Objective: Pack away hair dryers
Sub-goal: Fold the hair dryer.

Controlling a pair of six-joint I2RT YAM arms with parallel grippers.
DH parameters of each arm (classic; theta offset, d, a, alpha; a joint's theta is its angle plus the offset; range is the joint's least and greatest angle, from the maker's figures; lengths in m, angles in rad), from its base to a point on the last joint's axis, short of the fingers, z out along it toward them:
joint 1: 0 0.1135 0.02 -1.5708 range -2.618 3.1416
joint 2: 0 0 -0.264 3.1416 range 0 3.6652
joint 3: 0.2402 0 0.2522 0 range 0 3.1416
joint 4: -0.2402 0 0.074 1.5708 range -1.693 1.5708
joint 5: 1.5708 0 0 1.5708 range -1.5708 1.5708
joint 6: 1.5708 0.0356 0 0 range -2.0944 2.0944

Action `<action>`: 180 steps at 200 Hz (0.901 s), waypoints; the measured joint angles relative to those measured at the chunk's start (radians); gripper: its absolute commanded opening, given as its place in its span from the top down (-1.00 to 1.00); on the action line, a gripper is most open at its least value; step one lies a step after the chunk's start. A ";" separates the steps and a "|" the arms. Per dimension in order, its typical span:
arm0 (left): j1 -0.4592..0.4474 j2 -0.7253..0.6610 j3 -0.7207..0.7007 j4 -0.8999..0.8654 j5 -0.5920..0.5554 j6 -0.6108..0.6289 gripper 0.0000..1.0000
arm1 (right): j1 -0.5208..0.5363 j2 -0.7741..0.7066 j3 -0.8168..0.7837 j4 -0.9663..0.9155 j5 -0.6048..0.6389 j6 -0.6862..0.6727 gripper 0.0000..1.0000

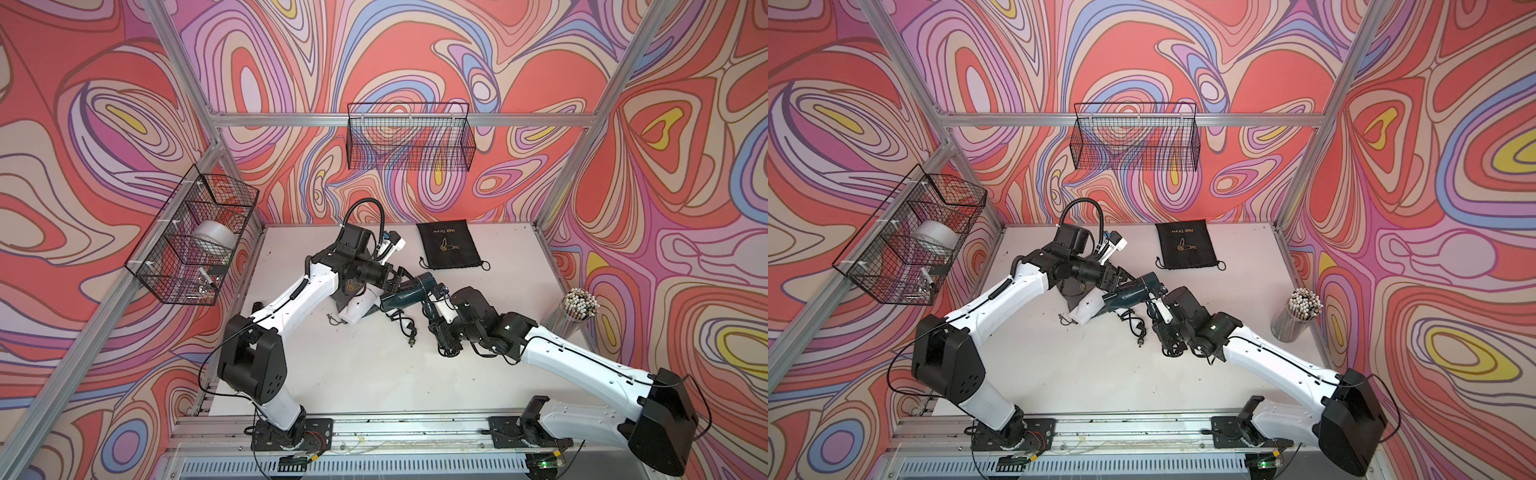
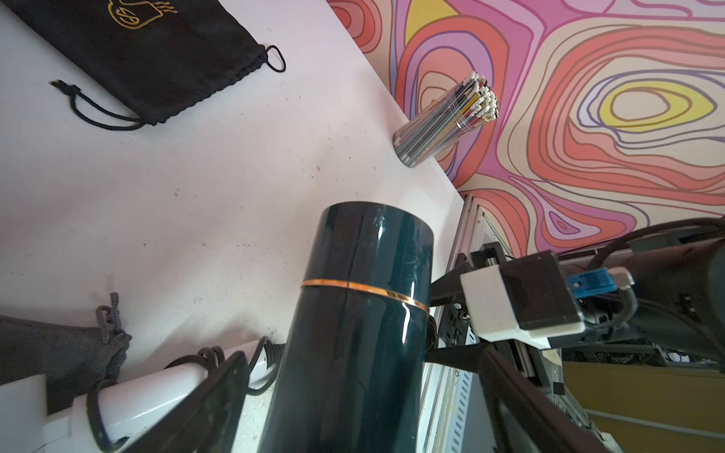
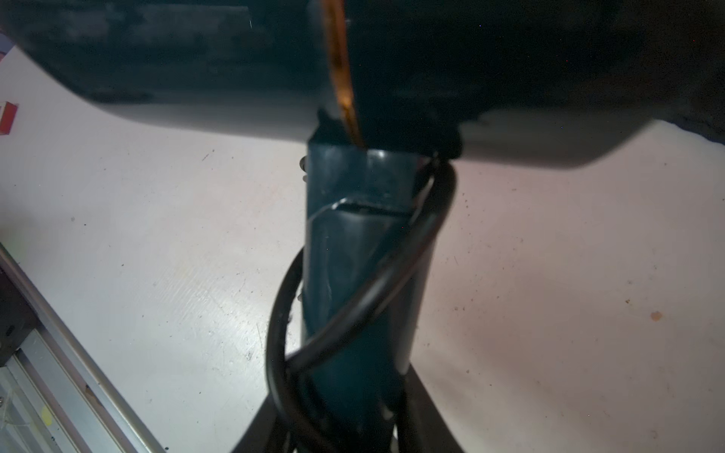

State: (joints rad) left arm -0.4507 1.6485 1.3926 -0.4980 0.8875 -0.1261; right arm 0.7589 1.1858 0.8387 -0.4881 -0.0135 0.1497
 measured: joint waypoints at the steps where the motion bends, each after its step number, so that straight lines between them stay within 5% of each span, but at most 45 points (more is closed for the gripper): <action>1: 0.000 0.001 0.000 -0.002 0.002 0.002 -0.84 | 0.000 0.000 0.000 0.001 0.000 0.000 0.83; 87: -0.029 0.045 0.013 -0.088 0.025 0.093 -0.51 | 0.010 0.002 0.009 0.009 -0.010 -0.008 0.83; 180: -0.042 0.000 -0.081 0.032 0.027 0.033 0.57 | 0.011 -0.005 0.008 -0.005 -0.043 0.073 0.86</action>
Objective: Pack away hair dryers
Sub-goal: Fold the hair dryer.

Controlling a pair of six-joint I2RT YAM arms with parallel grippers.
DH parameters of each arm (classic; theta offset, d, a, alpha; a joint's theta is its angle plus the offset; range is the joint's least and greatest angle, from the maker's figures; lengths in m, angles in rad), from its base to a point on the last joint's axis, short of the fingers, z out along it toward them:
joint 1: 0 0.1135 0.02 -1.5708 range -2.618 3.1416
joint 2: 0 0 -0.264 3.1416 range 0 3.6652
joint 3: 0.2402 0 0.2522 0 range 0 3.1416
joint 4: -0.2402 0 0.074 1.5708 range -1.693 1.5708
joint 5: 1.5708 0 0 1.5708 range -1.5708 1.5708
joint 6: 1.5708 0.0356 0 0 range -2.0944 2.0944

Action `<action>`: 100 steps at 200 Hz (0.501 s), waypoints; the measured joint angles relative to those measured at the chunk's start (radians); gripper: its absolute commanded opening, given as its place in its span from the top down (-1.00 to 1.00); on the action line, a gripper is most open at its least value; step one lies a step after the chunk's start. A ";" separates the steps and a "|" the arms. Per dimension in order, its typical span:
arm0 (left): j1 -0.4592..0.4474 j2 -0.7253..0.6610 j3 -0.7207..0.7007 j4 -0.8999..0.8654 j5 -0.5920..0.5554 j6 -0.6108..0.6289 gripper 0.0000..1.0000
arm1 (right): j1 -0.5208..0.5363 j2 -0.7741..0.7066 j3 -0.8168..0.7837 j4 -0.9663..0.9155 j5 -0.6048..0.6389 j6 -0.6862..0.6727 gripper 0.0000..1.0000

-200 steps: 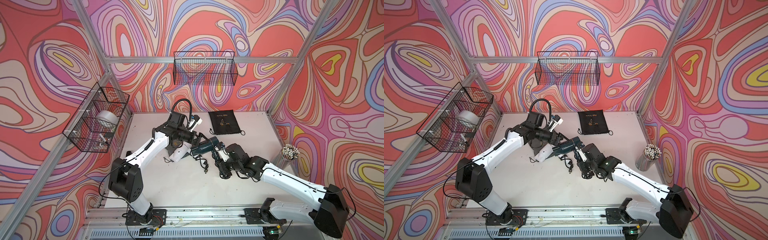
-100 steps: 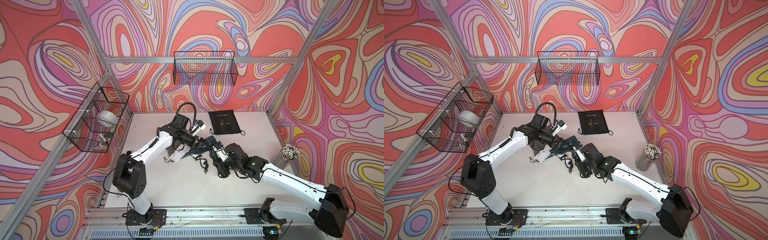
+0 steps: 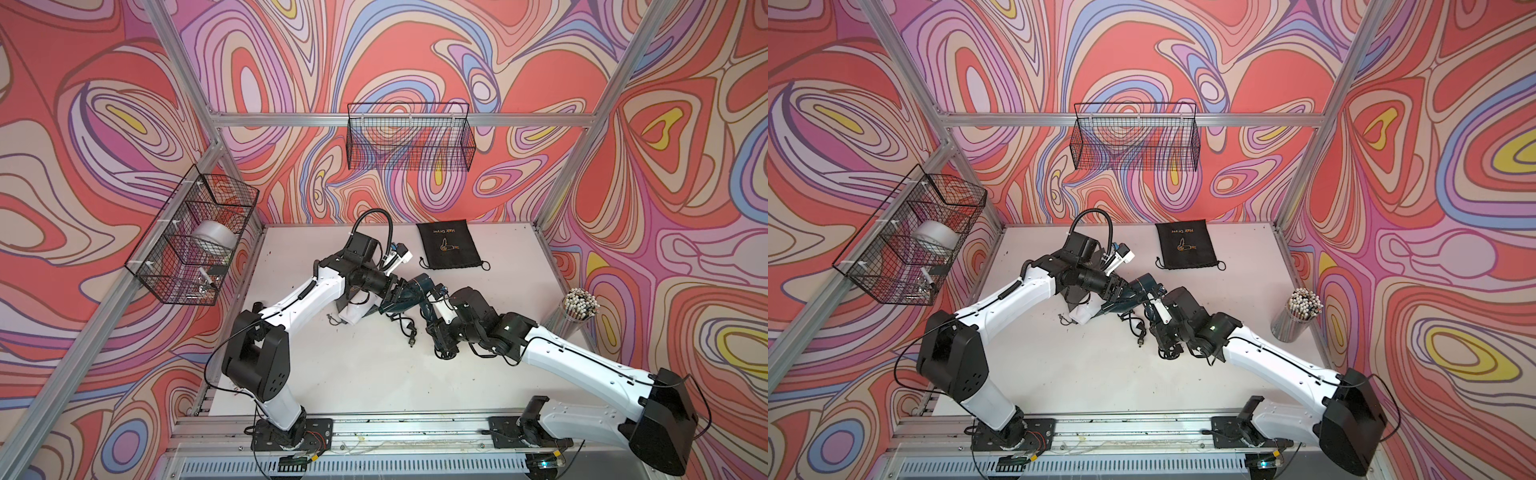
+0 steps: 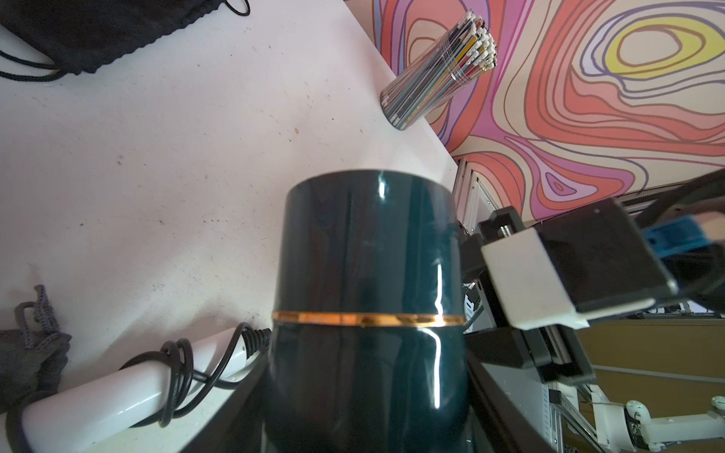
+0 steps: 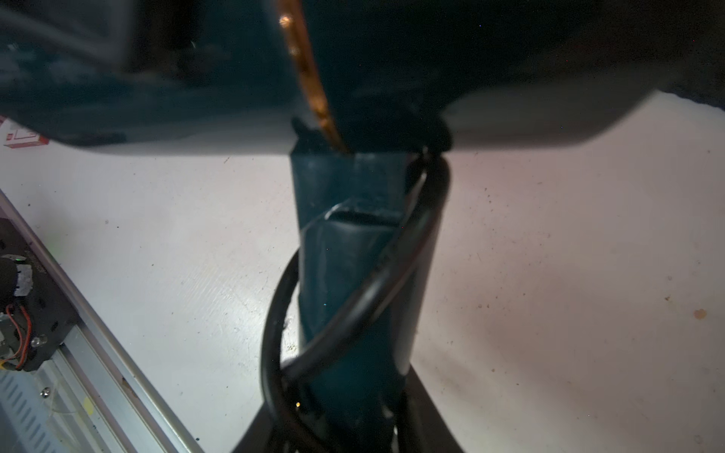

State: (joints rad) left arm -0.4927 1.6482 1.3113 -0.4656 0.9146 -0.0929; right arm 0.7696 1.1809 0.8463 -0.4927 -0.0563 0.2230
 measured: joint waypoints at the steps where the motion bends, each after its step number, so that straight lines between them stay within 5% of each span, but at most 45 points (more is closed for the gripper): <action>1: 0.000 -0.002 -0.002 0.002 0.000 -0.002 0.58 | 0.000 -0.001 0.000 0.000 -0.001 0.001 0.86; 53: -0.014 -0.118 -0.180 0.233 -0.049 -0.150 1.00 | 0.006 -0.021 -0.020 0.032 -0.013 0.074 0.87; 100: -0.047 -0.182 -0.333 0.461 -0.156 -0.306 1.00 | 0.004 -0.021 -0.065 0.112 -0.017 0.208 0.87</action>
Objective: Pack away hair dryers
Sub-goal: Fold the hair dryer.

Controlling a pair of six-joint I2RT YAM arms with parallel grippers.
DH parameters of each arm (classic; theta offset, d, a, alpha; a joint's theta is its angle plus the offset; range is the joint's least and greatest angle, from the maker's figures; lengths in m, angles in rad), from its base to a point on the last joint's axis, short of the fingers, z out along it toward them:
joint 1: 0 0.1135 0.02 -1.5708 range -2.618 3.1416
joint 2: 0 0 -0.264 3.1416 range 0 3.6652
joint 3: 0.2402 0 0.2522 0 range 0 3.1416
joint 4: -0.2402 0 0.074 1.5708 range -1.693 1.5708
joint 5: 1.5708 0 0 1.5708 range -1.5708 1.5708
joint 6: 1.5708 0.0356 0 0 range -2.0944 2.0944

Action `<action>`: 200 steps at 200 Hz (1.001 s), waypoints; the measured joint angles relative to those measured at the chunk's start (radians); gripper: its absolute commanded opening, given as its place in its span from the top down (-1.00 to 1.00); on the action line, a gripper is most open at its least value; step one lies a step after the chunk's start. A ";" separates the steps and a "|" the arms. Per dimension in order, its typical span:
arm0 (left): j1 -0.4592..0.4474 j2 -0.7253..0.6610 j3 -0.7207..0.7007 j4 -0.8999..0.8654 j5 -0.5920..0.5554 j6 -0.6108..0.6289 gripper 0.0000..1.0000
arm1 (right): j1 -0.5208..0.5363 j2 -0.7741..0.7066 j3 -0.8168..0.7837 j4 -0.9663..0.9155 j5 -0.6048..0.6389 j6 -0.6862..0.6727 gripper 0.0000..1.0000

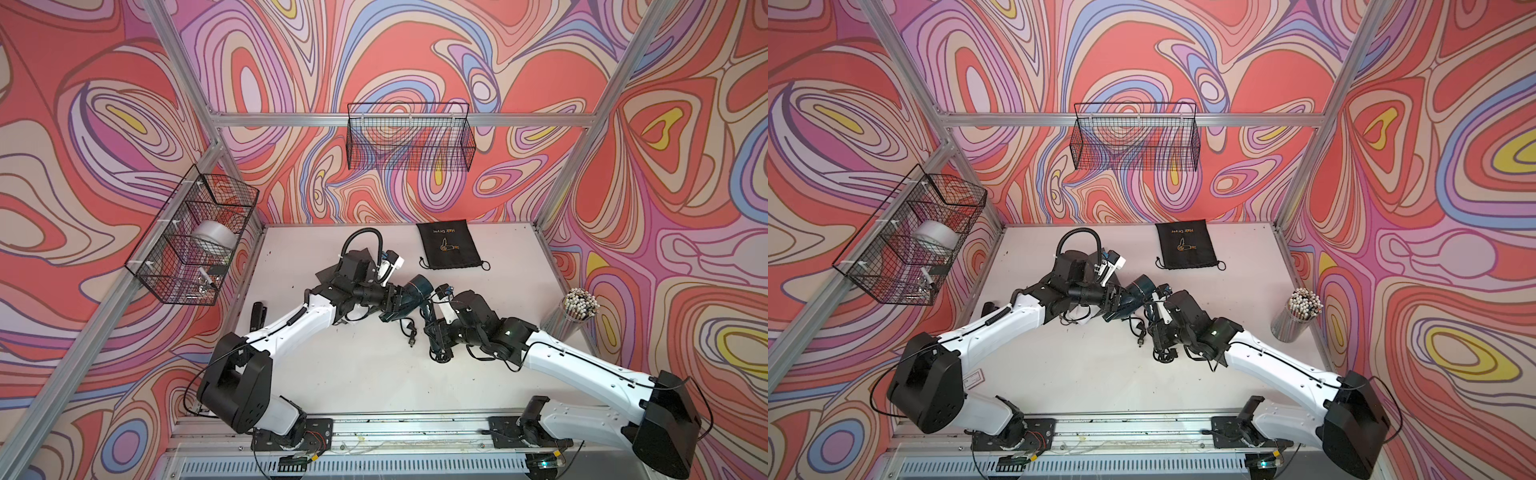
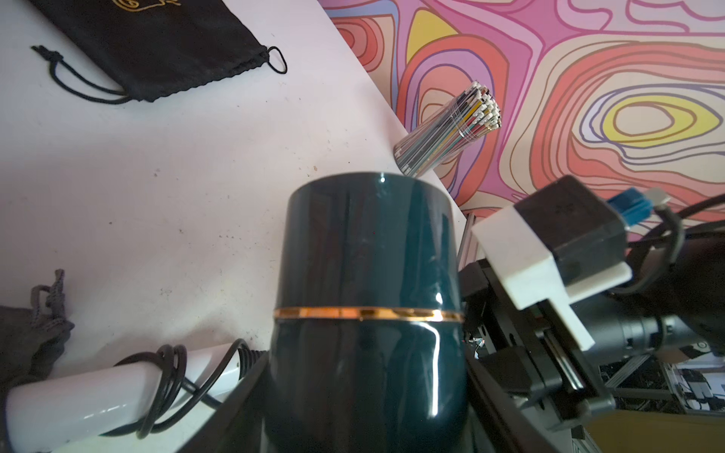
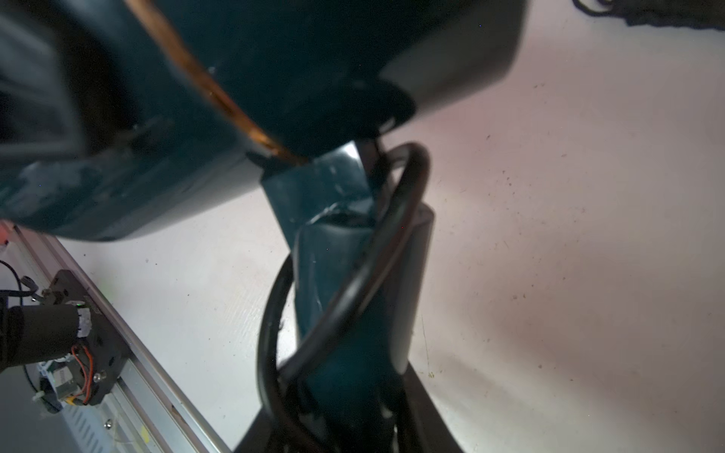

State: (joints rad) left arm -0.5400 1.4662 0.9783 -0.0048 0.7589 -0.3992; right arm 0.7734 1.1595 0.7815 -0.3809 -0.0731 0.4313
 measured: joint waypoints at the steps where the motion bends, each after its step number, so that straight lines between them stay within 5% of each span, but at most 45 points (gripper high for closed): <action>1: 0.000 -0.001 -0.003 0.004 -0.003 -0.003 1.00 | 0.000 0.000 0.000 0.002 0.000 0.003 0.88; 48: -0.033 -0.074 -0.116 0.213 -0.164 -0.157 1.00 | -0.006 0.000 -0.035 0.171 0.016 0.184 0.88; 200: -0.146 -0.164 -0.307 0.447 -0.583 -0.375 1.00 | -0.007 0.098 -0.096 0.506 -0.003 0.525 0.88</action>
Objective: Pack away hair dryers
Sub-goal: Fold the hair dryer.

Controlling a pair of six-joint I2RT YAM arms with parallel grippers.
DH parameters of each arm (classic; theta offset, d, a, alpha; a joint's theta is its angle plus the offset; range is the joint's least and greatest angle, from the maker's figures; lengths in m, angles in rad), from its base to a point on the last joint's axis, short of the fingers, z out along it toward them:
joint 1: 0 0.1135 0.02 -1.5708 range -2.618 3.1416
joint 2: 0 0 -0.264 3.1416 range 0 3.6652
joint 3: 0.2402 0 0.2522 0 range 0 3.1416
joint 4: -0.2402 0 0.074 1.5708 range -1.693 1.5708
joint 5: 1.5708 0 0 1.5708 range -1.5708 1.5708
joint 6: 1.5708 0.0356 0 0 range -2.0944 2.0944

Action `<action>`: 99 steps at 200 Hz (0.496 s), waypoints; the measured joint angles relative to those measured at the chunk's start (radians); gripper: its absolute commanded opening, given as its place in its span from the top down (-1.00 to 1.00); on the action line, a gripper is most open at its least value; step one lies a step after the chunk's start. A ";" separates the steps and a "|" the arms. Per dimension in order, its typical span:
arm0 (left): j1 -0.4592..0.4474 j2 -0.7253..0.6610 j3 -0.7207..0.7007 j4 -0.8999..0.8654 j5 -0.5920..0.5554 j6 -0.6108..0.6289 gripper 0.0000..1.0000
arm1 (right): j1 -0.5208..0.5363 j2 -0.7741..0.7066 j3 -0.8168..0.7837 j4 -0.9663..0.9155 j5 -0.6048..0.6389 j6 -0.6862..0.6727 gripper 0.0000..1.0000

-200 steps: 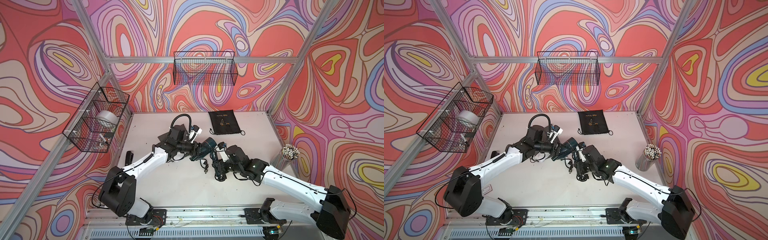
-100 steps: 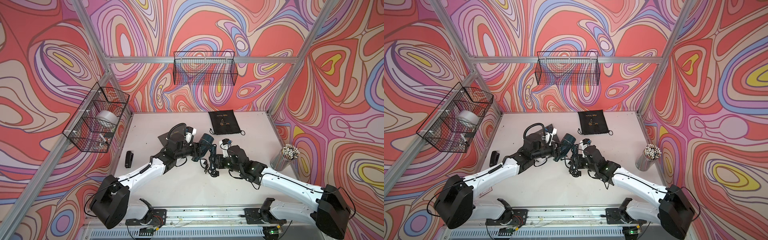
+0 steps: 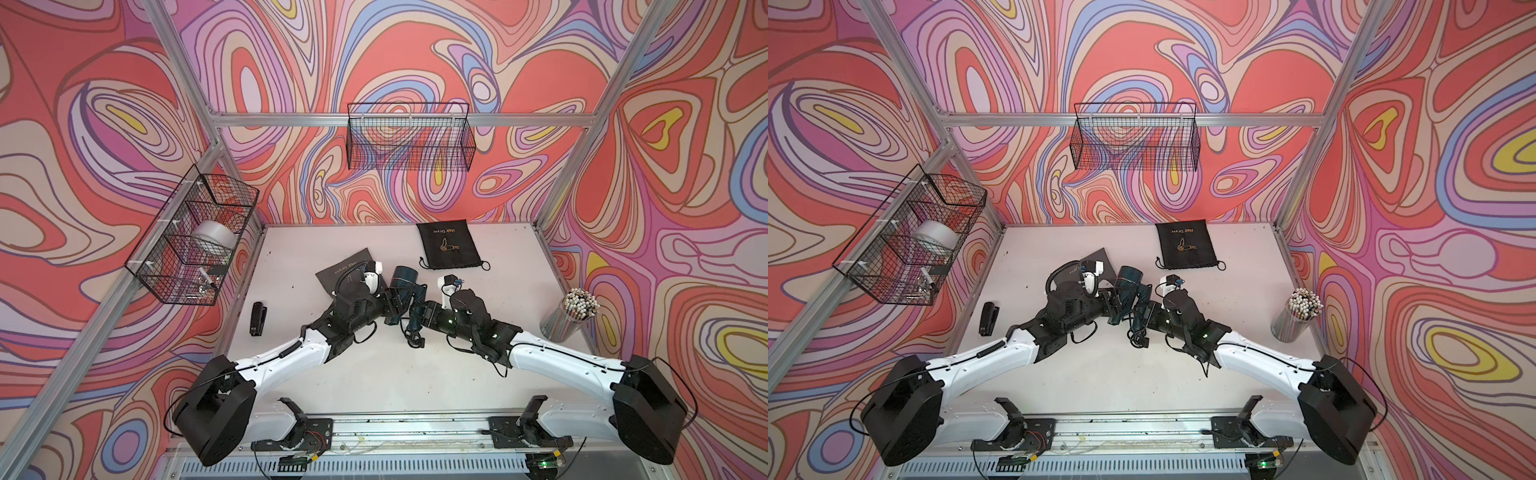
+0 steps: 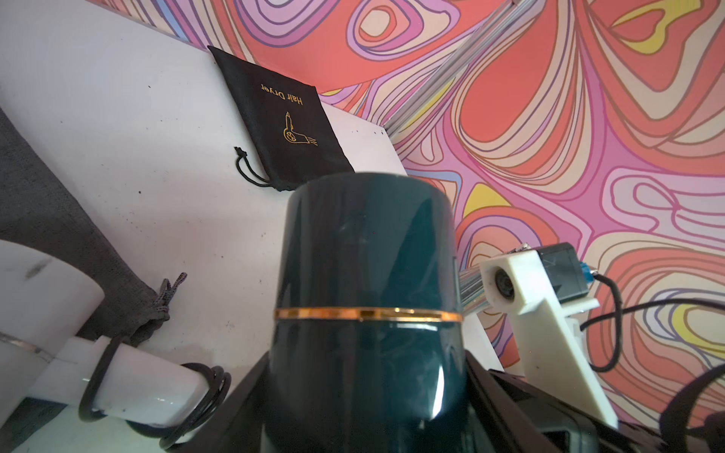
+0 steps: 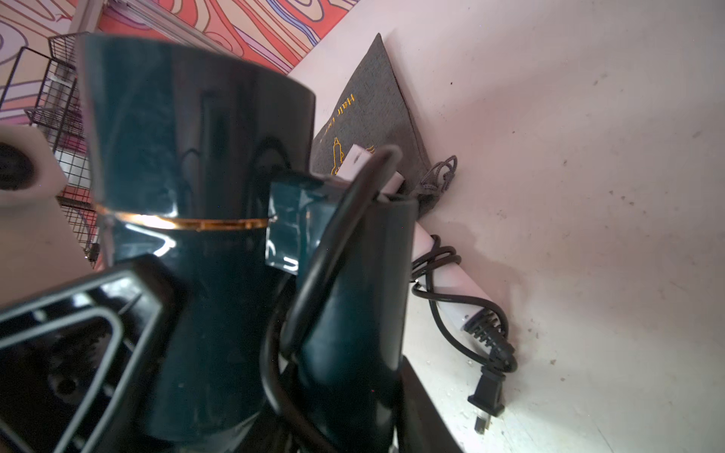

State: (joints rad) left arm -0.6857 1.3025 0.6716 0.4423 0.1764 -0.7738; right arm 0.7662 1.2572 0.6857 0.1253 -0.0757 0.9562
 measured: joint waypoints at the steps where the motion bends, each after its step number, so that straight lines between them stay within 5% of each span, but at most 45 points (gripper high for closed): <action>1: 0.000 0.000 0.000 0.001 -0.001 -0.001 1.00 | 0.000 0.000 0.000 0.000 0.000 0.001 0.88; 73: -0.013 0.024 0.000 0.034 -0.040 -0.066 1.00 | -0.007 0.002 -0.018 0.055 0.010 0.070 0.79; 99: -0.016 0.029 0.002 0.023 -0.039 -0.076 1.00 | -0.008 -0.001 -0.018 0.023 0.013 0.055 0.48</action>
State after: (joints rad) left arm -0.7021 1.3315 0.6731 0.4652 0.1379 -0.8501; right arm 0.7582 1.2560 0.6682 0.1486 -0.0624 1.0111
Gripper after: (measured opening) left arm 0.672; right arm 0.353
